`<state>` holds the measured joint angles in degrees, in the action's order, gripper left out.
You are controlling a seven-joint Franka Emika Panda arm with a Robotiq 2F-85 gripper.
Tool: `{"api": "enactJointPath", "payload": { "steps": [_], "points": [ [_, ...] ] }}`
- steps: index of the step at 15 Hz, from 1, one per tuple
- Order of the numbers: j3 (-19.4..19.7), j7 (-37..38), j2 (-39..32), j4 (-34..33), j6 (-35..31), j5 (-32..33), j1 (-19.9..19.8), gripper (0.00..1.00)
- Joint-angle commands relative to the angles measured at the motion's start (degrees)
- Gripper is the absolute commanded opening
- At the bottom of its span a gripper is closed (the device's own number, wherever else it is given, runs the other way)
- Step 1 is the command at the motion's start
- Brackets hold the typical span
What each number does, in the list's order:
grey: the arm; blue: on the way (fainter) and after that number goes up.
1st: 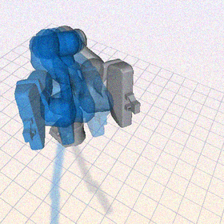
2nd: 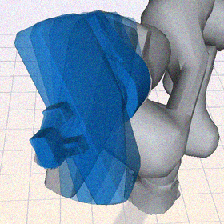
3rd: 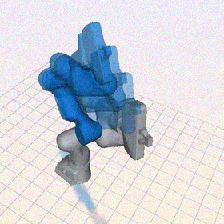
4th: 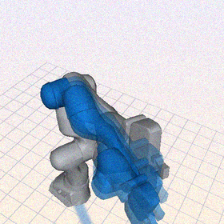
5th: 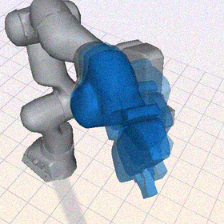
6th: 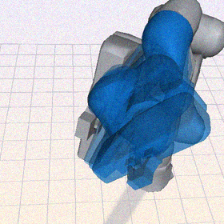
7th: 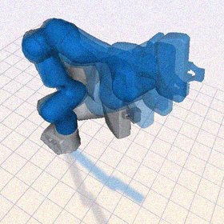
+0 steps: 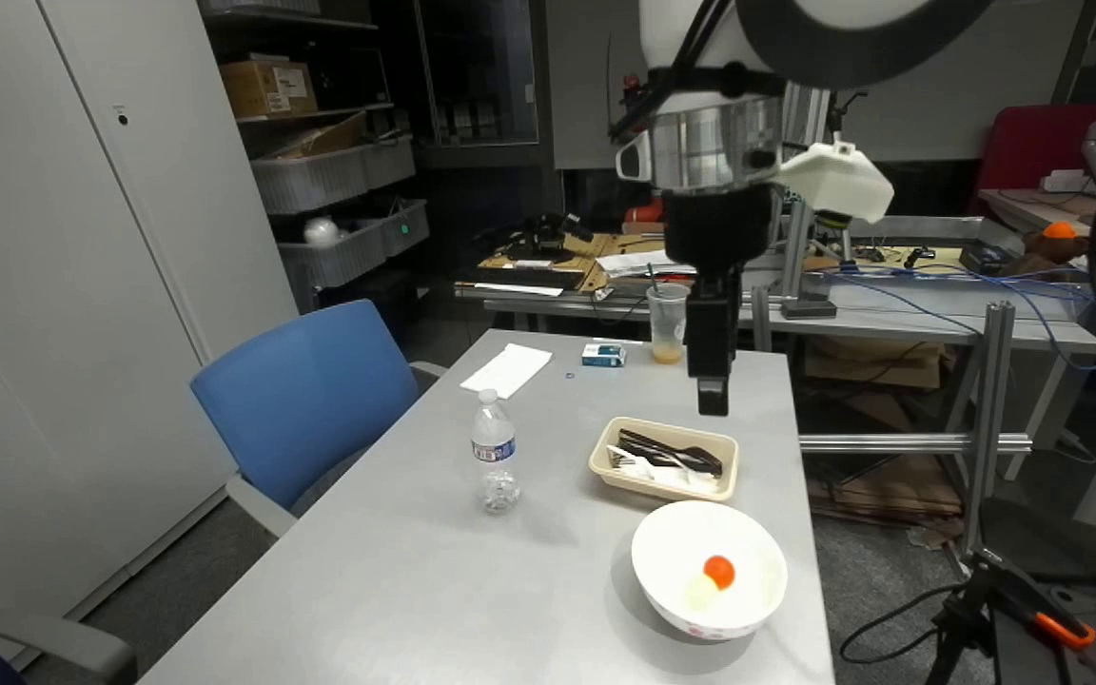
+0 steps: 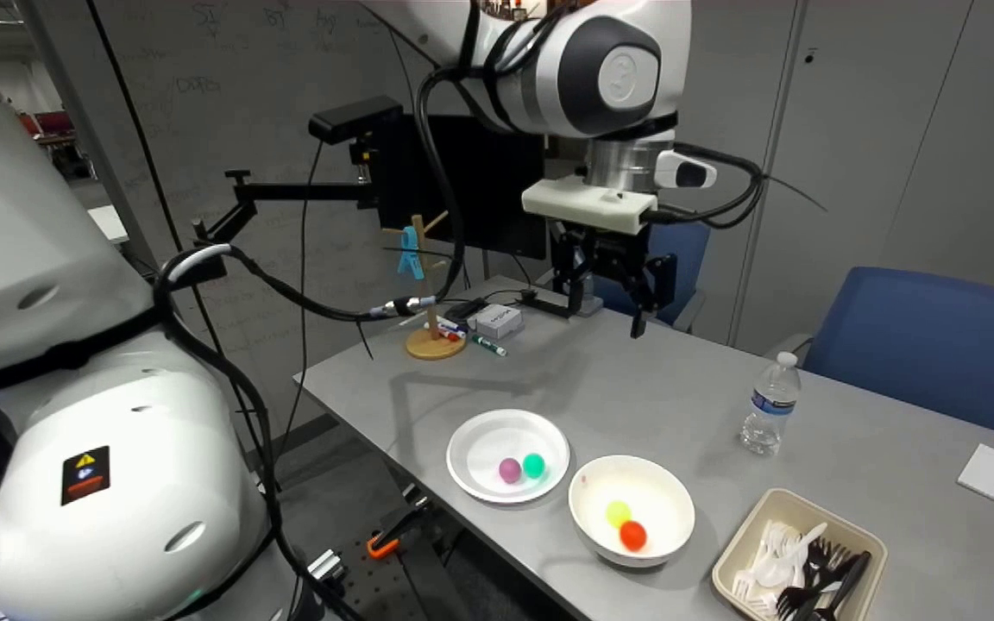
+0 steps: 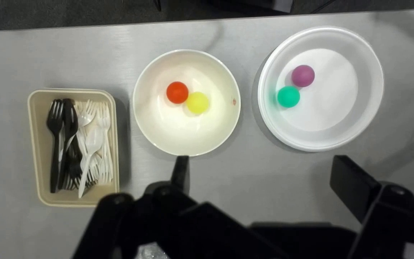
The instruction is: Move the balls from the plate to the bowl
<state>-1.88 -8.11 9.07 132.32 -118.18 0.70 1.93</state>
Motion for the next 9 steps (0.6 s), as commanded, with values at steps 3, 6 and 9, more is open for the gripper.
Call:
{"api": "enactJointPath", "payload": {
  "steps": [3, 6, 9],
  "points": [
    [-0.5, 0.2, -3.6, 4.4, -7.0, -2.5, 1.2, 1.00],
    [-0.9, -0.6, -6.1, 5.7, -10.0, -6.8, 1.8, 1.00],
    [-1.5, -0.9, -8.1, 6.5, -12.2, -9.6, 2.4, 1.00]
  ]
}}
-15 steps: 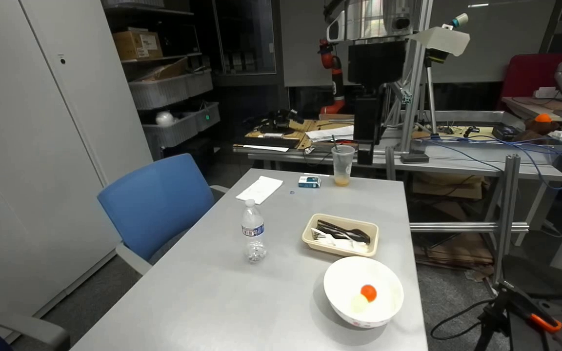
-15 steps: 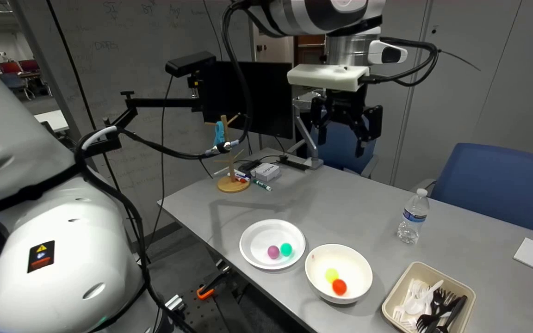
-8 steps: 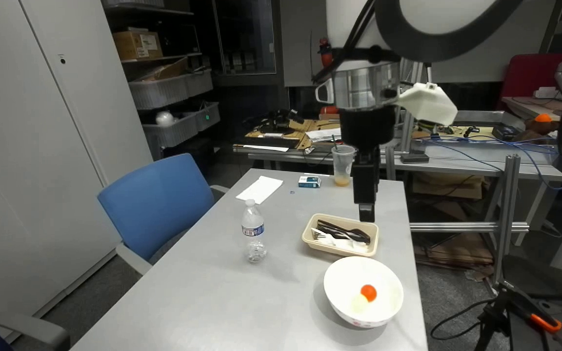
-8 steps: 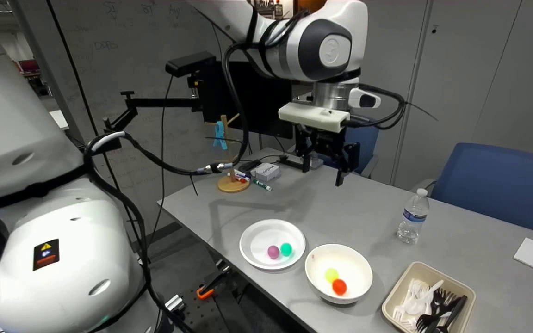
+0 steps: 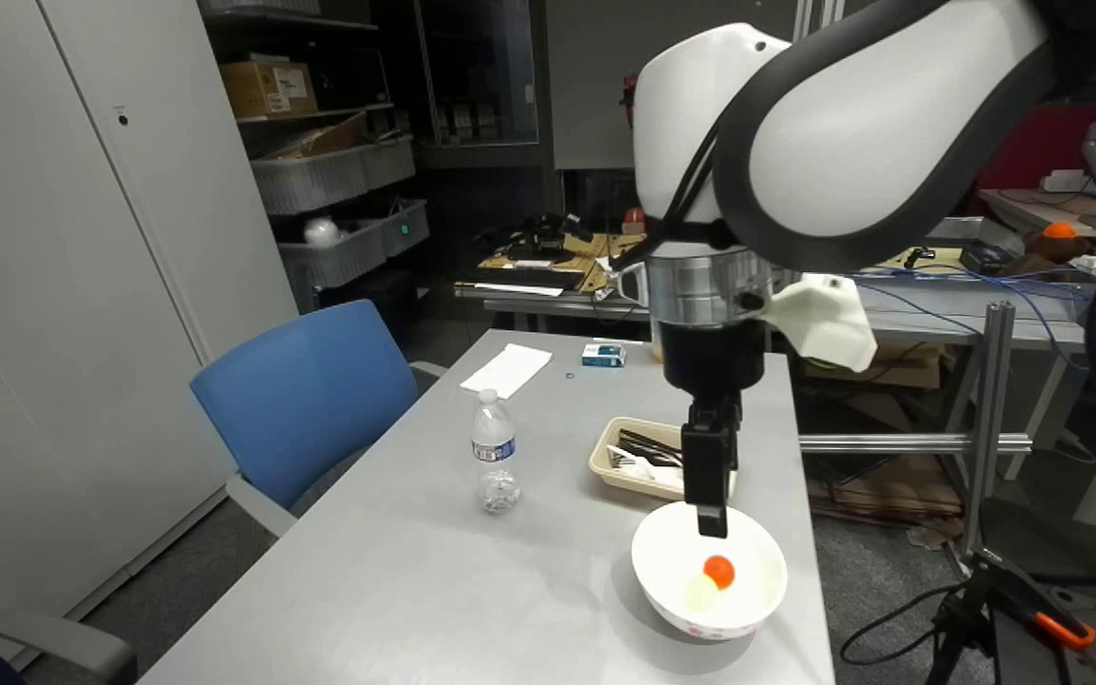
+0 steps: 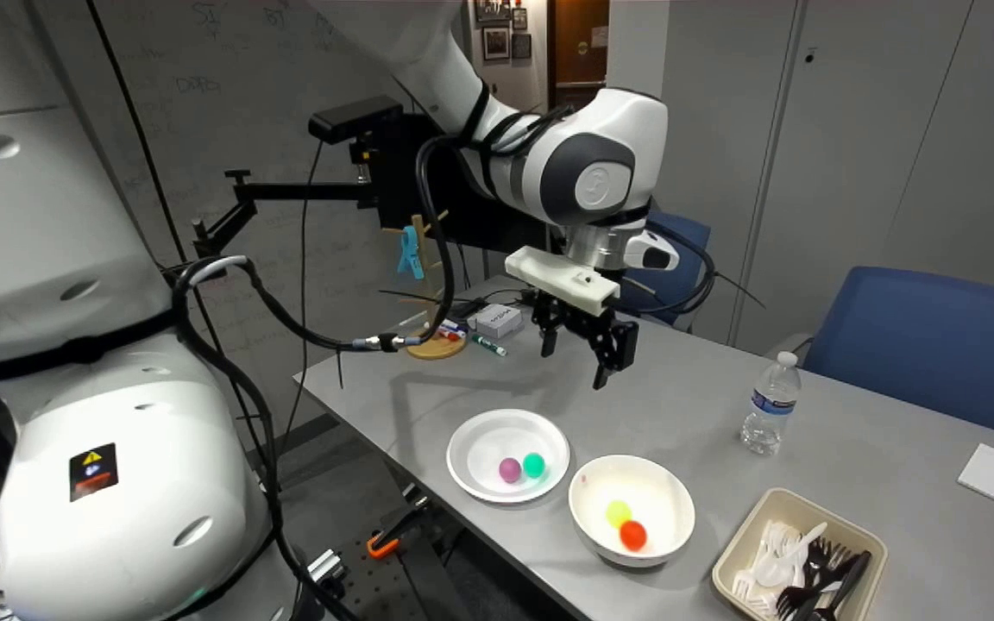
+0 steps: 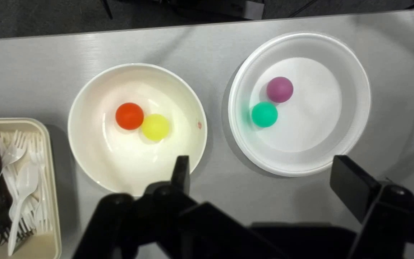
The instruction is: Move the balls from the plate to the bowl
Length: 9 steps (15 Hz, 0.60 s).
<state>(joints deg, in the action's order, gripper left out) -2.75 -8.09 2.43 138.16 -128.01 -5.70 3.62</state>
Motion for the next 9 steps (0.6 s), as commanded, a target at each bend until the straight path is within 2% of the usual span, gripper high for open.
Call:
{"api": "enactJointPath", "payload": {
  "steps": [1, 9],
  "points": [
    [-0.3, 0.0, -0.6, 0.2, -0.6, -0.9, 0.1, 1.00],
    [-0.3, 0.0, -1.2, 0.1, -0.7, -1.0, 0.1, 1.00]
  ]
}}
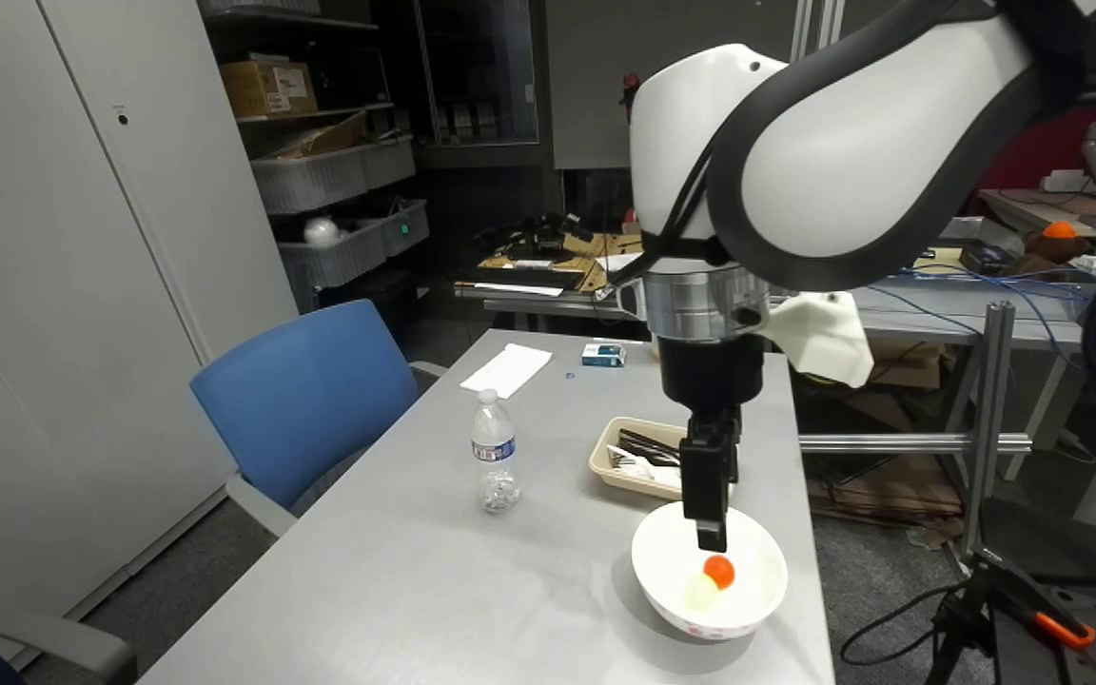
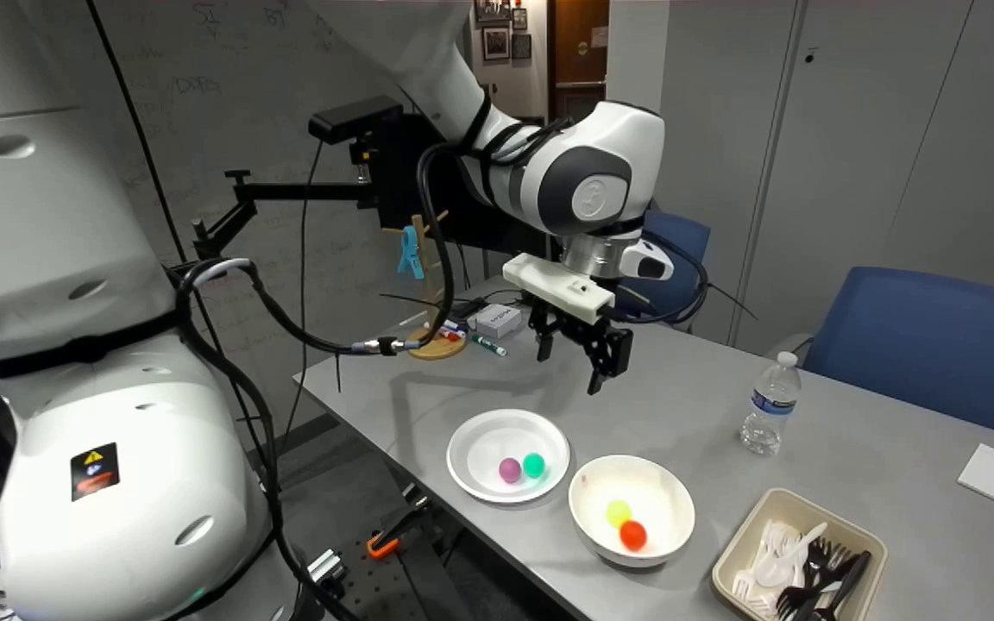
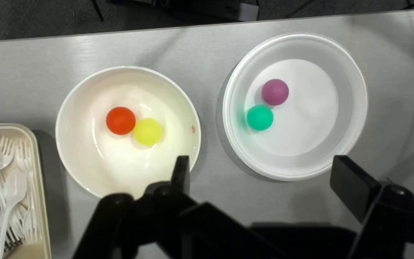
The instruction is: Move the balls from the plate to the bowl
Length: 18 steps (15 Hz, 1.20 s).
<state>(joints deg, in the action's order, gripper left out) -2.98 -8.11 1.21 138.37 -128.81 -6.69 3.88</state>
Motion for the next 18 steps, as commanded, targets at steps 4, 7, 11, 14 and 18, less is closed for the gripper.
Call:
{"api": "enactJointPath", "payload": {
  "steps": [4, 7, 11, 14, 18],
  "points": [
    [-1.8, 5.9, -3.3, -1.1, -0.6, 2.0, 1.3, 1.00],
    [-3.4, 10.7, -6.1, -1.5, -1.9, 1.9, 2.6, 1.00],
    [-4.8, 17.2, -10.0, -1.5, -6.8, 2.3, 4.6, 1.00],
    [-4.5, 20.3, -13.1, -0.6, -12.9, 2.1, 5.5, 1.00],
    [-3.9, 23.4, -16.9, 0.6, -20.4, 1.7, 6.1, 1.00]
  ]
}}
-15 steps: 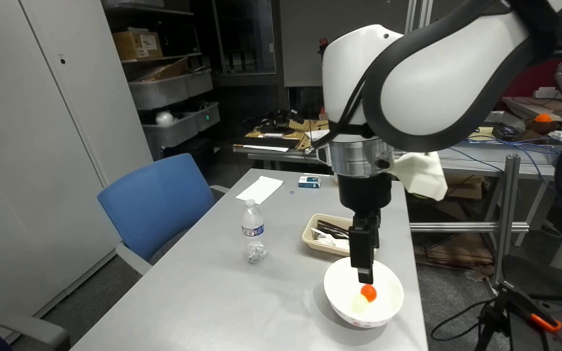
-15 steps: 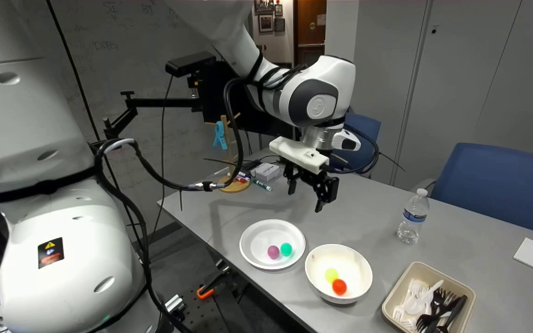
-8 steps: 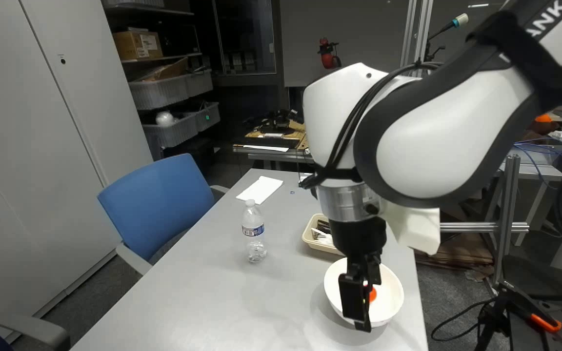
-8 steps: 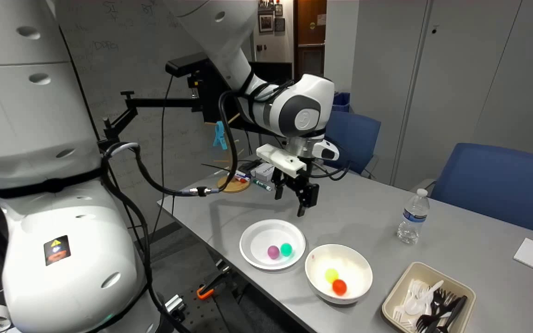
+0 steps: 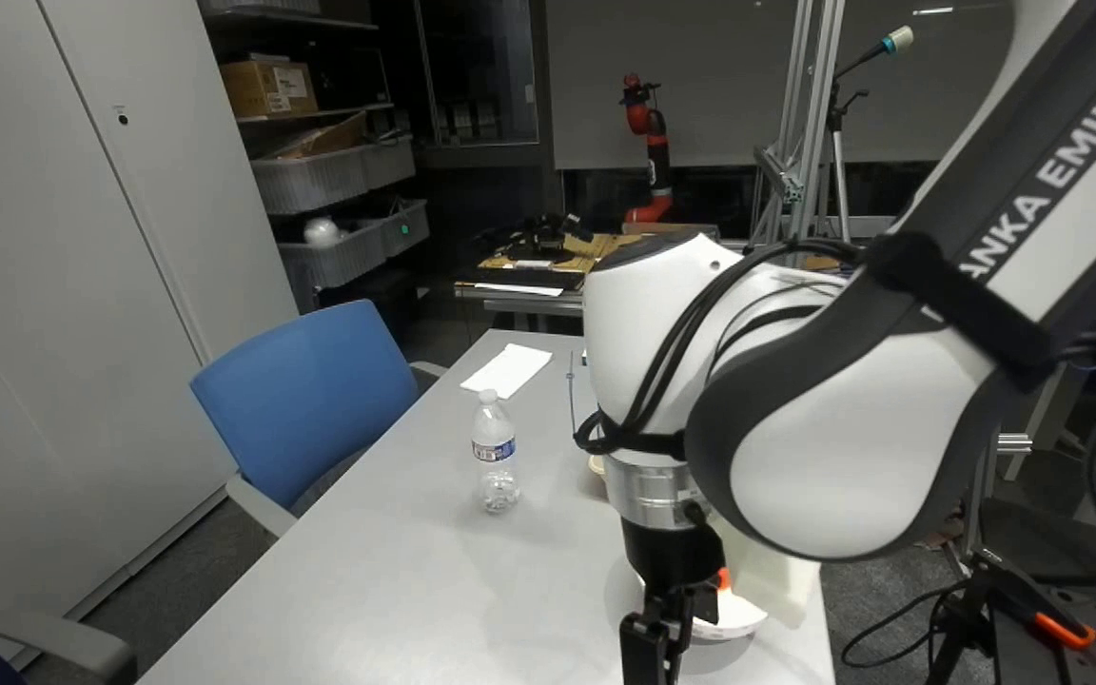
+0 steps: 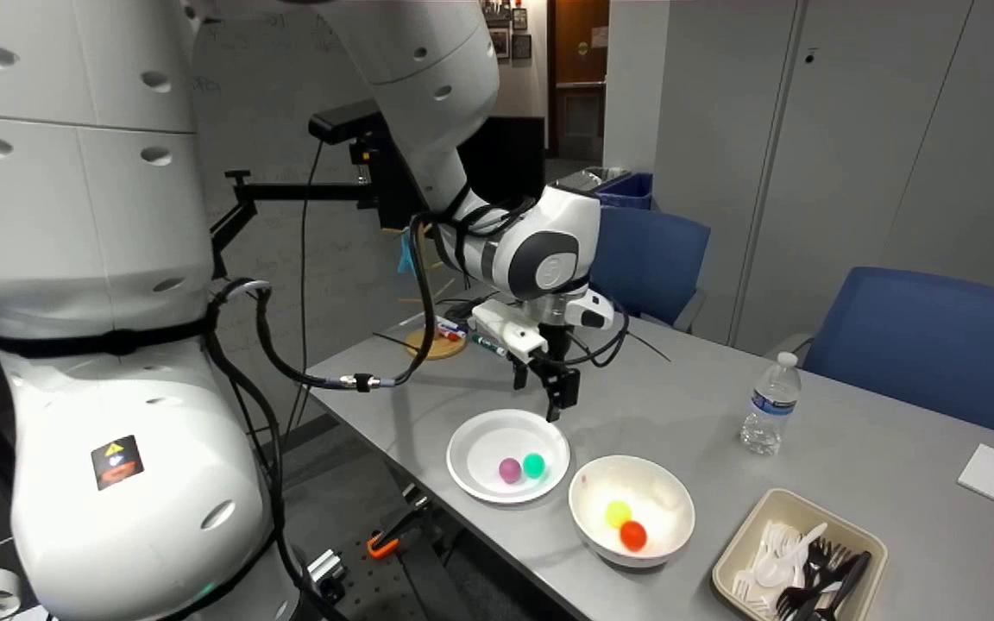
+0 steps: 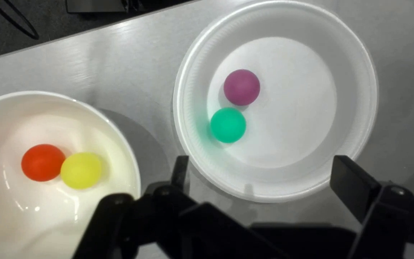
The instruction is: Move the balls from the plate to the bowl
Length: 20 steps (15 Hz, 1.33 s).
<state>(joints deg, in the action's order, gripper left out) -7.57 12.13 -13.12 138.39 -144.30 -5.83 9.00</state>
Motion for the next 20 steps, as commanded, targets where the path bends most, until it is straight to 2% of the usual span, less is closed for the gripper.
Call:
{"api": "enactJointPath", "payload": {
  "steps": [1, 11, 20],
  "points": [
    [0.7, 3.6, -3.4, 0.6, -5.9, 0.6, 1.0, 1.00],
    [1.3, 7.1, -8.2, 2.6, -11.0, 0.5, 3.5, 1.00],
    [3.4, 6.5, -14.0, 2.6, -22.7, 0.4, 4.3, 1.00]
  ]
}}
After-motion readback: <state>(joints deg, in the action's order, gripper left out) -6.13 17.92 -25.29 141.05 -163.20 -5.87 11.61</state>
